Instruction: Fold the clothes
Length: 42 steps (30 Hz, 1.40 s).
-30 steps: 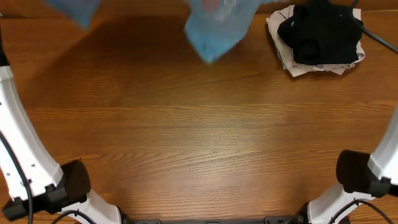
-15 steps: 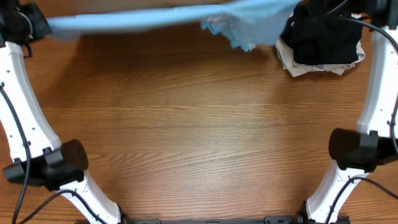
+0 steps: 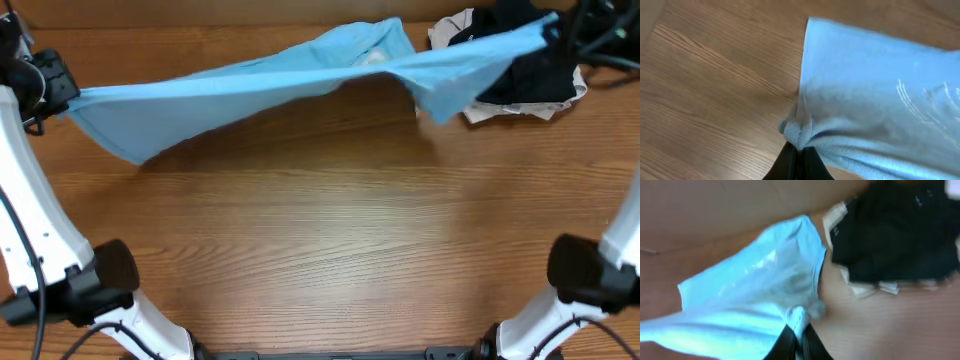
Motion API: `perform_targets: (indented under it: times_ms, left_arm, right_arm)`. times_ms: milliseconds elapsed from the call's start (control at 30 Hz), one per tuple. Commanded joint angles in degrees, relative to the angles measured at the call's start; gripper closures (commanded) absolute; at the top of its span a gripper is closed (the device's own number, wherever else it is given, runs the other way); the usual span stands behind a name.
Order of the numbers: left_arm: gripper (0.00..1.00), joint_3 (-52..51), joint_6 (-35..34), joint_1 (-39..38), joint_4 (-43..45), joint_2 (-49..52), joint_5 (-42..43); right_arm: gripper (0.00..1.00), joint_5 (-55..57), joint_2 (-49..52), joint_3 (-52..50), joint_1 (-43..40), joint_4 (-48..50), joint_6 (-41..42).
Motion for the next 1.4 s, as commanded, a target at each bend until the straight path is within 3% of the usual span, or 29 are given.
perform_targets:
  times_ms: [0,267,533,800,1033,1133,1367]
  left_arm:
    - [0.96,-2.0,1.5,0.9,0.1,-4.3,-3.5]
    - [0.96,-17.9,0.5,0.9,0.1,-14.6,-3.8]
    - [0.96,-34.7,-2.2,0.9,1.0,-24.0,-3.3]
    - [0.96,-50.0,-11.7,1.0,2.4,-30.0,-3.8]
    - [0.96,-62.1,-25.7,1.0,2.7,-34.8,-11.1]
    - [0.96,-66.3,-30.1,1.0,2.8,-36.6,-11.0]
    - [0.96,-75.2,-38.5,1.0,6.1,-37.9,-10.9]
  right_arm:
    - [0.96,5.2,-3.0,1.1,-1.2,-5.1,-1.6]
    - [0.96,7.3,-10.3,-8.8,-1.2,-5.1,0.3]
    - [0.96,14.7,-23.8,-30.9,-1.2,-4.7,4.7]
    - [0.96,21.1,-35.0,-53.7,-2.2,-0.4,10.3]
    - [0.96,19.3,-38.0,-70.5,-8.7,6.5,11.1]
    - [0.96,16.4,-38.0,-75.9,-10.8,10.6,10.2]
    - [0.96,16.0,-38.0,-77.5,-11.5,14.0,10.1]
